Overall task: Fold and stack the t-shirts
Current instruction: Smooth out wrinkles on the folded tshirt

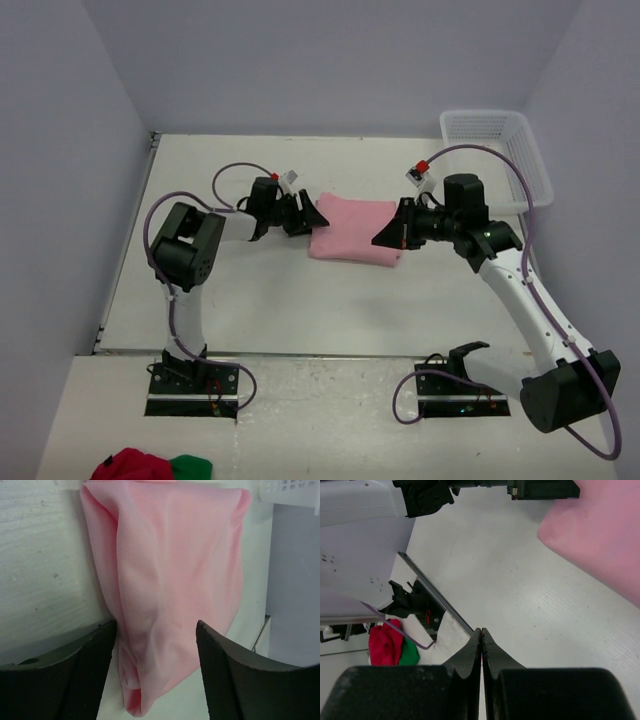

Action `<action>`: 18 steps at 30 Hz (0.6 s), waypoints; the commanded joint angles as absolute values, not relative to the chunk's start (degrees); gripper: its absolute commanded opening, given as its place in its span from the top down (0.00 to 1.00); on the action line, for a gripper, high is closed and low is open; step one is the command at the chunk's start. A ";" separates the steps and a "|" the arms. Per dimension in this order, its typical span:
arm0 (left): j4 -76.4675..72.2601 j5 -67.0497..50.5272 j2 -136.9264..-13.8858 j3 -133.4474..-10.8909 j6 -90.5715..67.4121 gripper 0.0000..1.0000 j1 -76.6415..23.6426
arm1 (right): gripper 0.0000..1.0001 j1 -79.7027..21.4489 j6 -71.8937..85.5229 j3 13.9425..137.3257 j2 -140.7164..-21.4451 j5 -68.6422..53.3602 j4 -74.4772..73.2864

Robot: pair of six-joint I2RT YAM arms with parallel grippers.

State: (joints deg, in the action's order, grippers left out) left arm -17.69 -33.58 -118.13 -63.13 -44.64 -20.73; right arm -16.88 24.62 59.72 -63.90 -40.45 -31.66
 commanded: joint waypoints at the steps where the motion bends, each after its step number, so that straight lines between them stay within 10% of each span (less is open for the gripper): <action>1: -6.07 -25.05 -119.54 -59.33 -39.73 0.29 -19.78 | 1.00 -17.14 24.43 60.21 -63.02 -39.03 -30.59; 10: -2.82 -22.41 -111.10 -56.07 -36.92 0.13 -18.20 | 0.98 -17.14 28.82 58.88 -68.38 -30.00 -30.06; 15: -0.79 -24.95 -107.58 -58.09 -35.86 0.10 -18.02 | 0.55 -17.05 30.50 60.55 -73.37 -24.44 -29.71; 18: -1.66 -28.29 -105.39 -57.05 -36.73 0.12 -17.93 | 0.73 -17.14 29.53 62.13 -78.55 -25.57 -28.75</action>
State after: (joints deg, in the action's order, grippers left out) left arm -6.74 -27.55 -107.94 -58.24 -38.74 -18.39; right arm -16.97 28.95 59.20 -74.17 -28.25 -30.98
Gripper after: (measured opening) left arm 0.884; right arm 0.356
